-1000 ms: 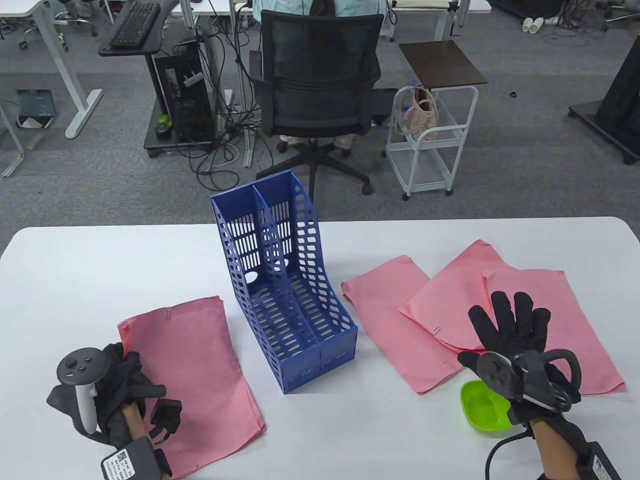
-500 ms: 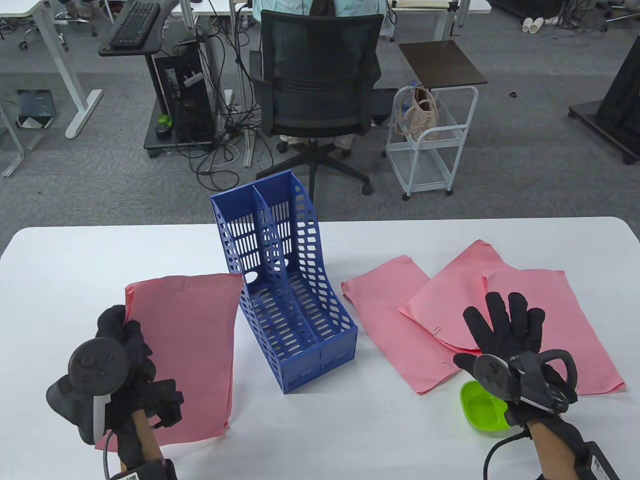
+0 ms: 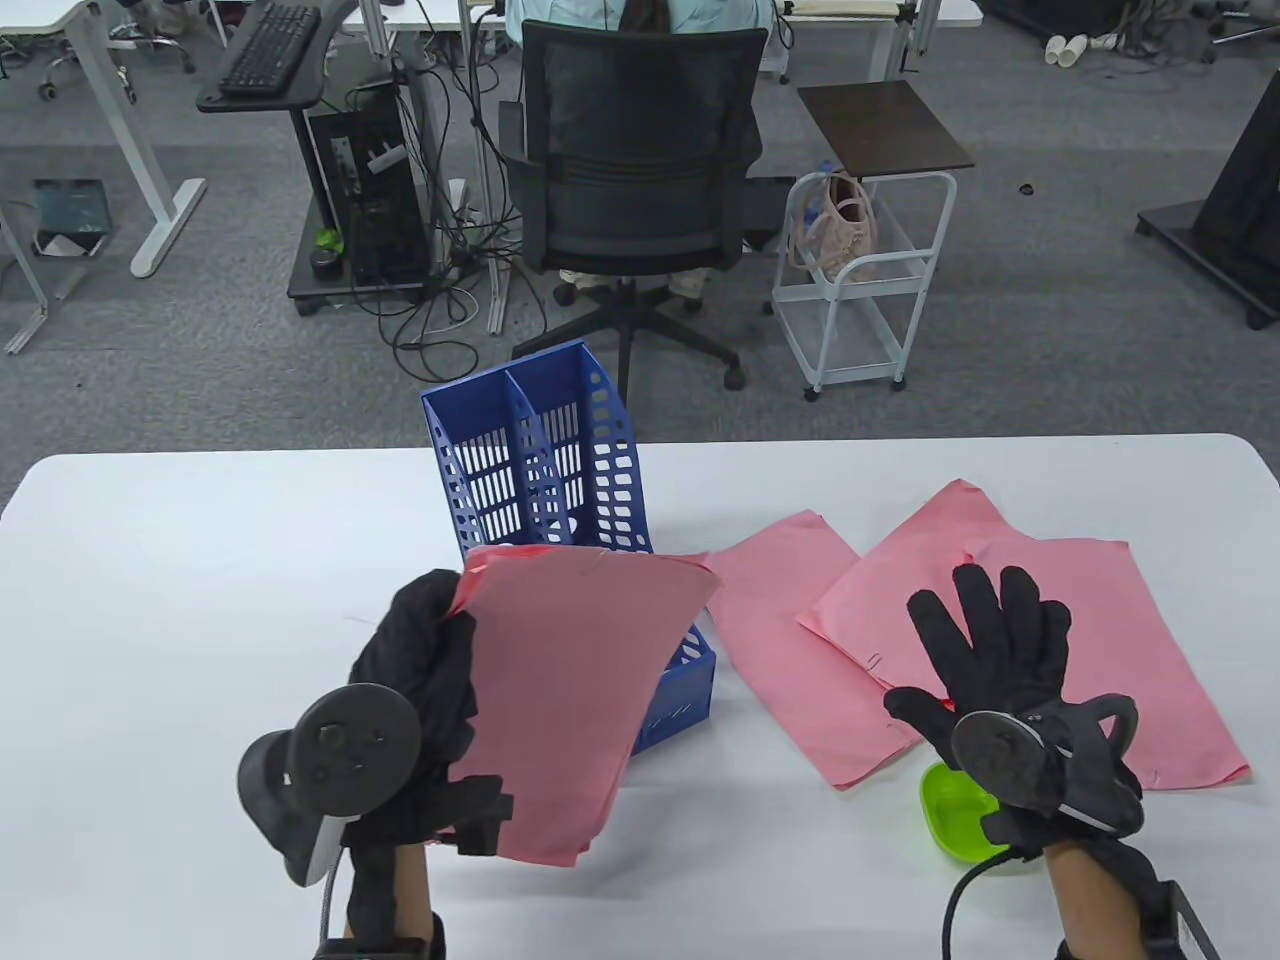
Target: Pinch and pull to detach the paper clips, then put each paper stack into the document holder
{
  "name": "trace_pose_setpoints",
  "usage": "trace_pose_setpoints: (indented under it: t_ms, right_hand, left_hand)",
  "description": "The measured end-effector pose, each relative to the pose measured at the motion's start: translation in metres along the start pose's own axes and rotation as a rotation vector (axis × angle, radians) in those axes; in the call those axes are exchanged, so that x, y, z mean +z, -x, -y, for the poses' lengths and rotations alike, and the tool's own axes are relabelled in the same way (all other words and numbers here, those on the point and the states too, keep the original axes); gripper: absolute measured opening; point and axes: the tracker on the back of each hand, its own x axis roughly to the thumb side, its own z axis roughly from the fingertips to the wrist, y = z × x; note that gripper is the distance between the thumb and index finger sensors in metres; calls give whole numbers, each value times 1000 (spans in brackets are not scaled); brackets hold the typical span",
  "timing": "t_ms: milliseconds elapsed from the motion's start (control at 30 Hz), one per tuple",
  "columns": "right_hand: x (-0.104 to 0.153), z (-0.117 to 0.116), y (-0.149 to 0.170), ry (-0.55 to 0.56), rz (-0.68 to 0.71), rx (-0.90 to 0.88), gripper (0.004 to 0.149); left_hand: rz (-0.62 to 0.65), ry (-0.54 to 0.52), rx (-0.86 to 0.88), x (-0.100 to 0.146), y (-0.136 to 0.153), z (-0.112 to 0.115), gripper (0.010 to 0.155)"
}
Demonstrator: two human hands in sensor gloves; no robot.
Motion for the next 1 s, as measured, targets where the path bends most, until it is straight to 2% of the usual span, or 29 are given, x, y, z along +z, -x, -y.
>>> trace_pose_setpoints:
  t_ms: [100,267,333,433,633,833,1000]
  right_hand:
    - [-4,10,-17,72,40,-123,82]
    - [0,18,-41,132,138,-330,84]
    - [3,17,-47,127,176,-404,83]
    - [4,14,-52,76,216,-441,77]
    - [2,8,-53,18,235,-517,47]
    - [2,7,-53,40,239,-565,40]
    - [4,10,-55,50,251,-528,39]
  left_hand:
    - [83,33,-9,4,-22,24,41]
    - [252,108,-77,20,-50,66,41]
    - [355,161,-142,26,-61,78,41]
    - [430,174,-153,35,-71,90,41]
    - [505,212,-128,42,-76,97,41]
    - [511,215,-126,43,-76,95,43]
    - [452,297,-199,33,-63,93,74]
